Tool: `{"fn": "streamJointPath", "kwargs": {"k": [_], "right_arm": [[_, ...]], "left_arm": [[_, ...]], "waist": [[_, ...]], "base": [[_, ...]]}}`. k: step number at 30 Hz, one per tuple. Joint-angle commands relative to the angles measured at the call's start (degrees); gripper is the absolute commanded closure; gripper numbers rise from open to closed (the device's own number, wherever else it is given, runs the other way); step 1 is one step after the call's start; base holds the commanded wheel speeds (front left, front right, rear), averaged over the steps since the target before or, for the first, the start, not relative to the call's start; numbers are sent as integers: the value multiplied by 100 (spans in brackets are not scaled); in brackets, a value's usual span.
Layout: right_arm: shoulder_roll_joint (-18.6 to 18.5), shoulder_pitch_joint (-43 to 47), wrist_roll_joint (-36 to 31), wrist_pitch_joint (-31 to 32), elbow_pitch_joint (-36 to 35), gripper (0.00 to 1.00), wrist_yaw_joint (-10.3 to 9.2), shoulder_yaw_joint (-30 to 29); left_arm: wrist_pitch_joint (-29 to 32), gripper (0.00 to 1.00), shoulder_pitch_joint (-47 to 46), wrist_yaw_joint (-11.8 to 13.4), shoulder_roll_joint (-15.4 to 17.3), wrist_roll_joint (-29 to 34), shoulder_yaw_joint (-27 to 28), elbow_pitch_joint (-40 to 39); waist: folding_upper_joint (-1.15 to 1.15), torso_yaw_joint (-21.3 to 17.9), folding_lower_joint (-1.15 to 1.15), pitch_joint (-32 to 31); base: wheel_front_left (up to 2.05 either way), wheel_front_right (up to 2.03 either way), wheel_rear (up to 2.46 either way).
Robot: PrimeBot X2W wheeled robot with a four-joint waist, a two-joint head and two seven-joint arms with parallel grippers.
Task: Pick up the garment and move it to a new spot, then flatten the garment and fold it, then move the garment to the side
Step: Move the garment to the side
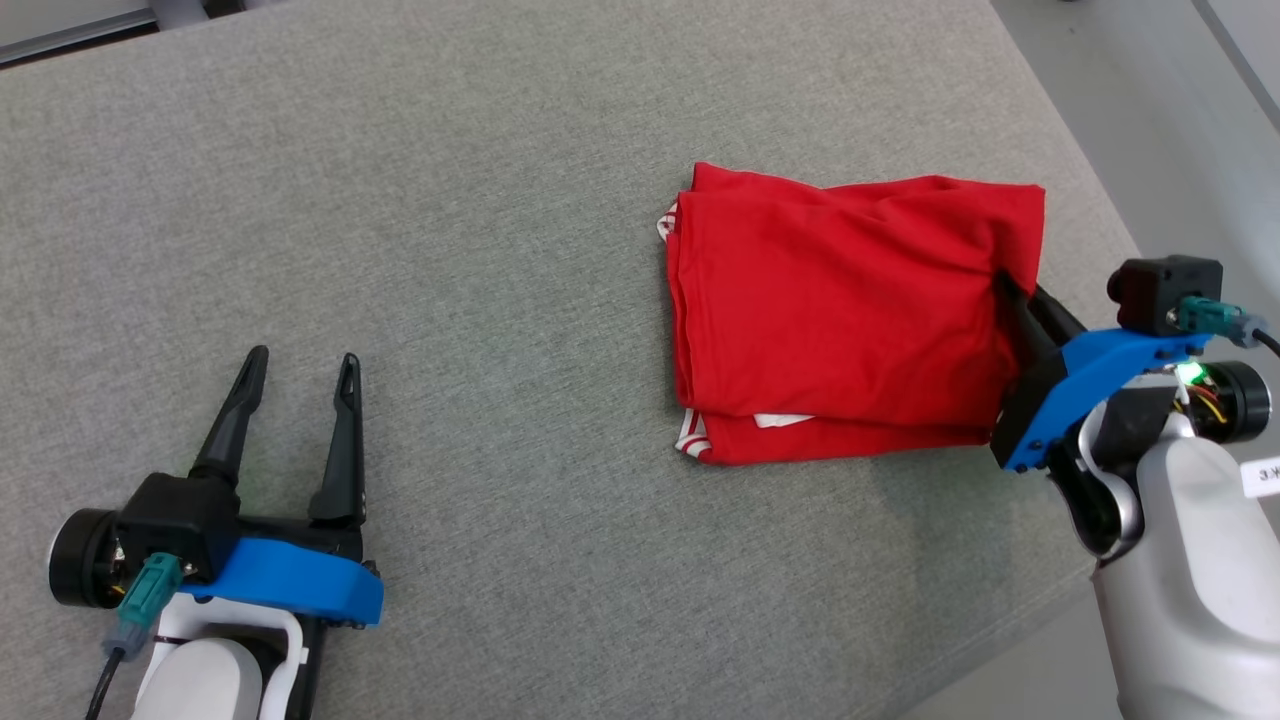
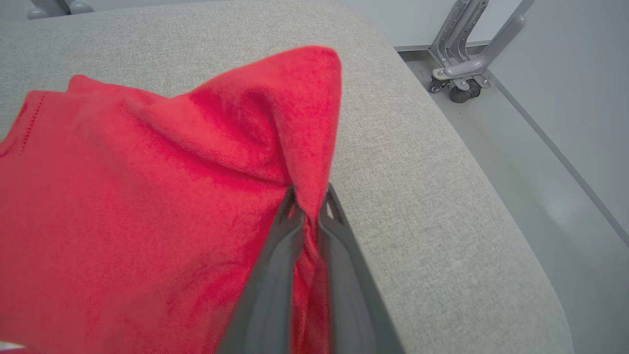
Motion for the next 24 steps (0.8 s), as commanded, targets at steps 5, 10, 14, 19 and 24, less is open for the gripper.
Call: {"fn": "streamJointPath", "kwargs": {"k": [5,10,14,19,24], "right_arm": [[-139,-681,-28,-82,420,100,-1,-27],[-558,-1320,-91,-16,845,100,-2,-323],[-896,-1596,-246,-5,1076,100,-1,-603],[-1398,-1835,-569,15,1292,100,-1,-1098],[-1479,-1873,-1080,-205,1358,0,-1,-1463]], "left_arm": [[108,0,-26,56,115,33,2,-158],[120,0,-75,98,110,14,-3,-271],[79,0,-78,115,96,-3,-12,-295],[-10,0,-76,133,45,-35,-39,-269],[-78,0,-75,135,20,-58,-73,-192]], "waist": [[0,213,0,88],[0,633,0,183],[0,875,0,242],[0,1201,0,284],[0,1341,0,282]], "base": [[0,0,0],[0,0,0],[0,0,0],[0,0,0],[0,0,0]]}}
